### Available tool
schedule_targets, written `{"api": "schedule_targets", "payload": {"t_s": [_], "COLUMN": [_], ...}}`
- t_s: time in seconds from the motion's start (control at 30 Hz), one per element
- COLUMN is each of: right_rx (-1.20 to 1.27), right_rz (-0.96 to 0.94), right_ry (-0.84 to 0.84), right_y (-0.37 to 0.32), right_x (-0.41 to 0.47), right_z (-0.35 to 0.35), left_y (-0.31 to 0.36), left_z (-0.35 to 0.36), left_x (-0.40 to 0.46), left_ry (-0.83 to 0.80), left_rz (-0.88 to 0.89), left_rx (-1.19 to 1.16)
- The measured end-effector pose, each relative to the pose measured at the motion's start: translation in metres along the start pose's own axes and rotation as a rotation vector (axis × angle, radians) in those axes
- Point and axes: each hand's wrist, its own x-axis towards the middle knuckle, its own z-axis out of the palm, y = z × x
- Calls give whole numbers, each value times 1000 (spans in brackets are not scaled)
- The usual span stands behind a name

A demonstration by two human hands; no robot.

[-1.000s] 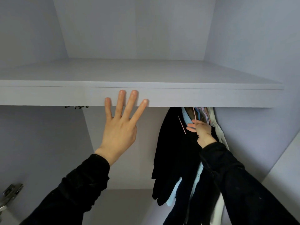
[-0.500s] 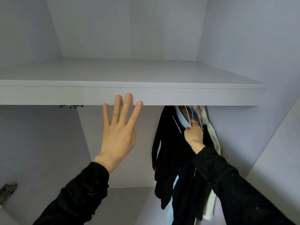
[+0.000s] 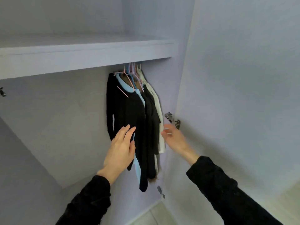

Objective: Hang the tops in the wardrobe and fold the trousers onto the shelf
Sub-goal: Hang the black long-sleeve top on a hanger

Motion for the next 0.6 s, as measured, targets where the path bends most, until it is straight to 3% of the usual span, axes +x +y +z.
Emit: {"api": "schedule_targets", "payload": {"t_s": [0.27,0.6], "right_rx": [84,296], "right_rz": [289,600], "right_ry": [156,643], "right_y": [104,197], "right_x": [-183,-433], "right_z": [-39,-108], "left_y": [96,271], "left_z": [64,140], "left_x": [-104,-242], "left_ry": [-376,-821], "left_rz": [194,587], "left_rx": [-324,-430]}}
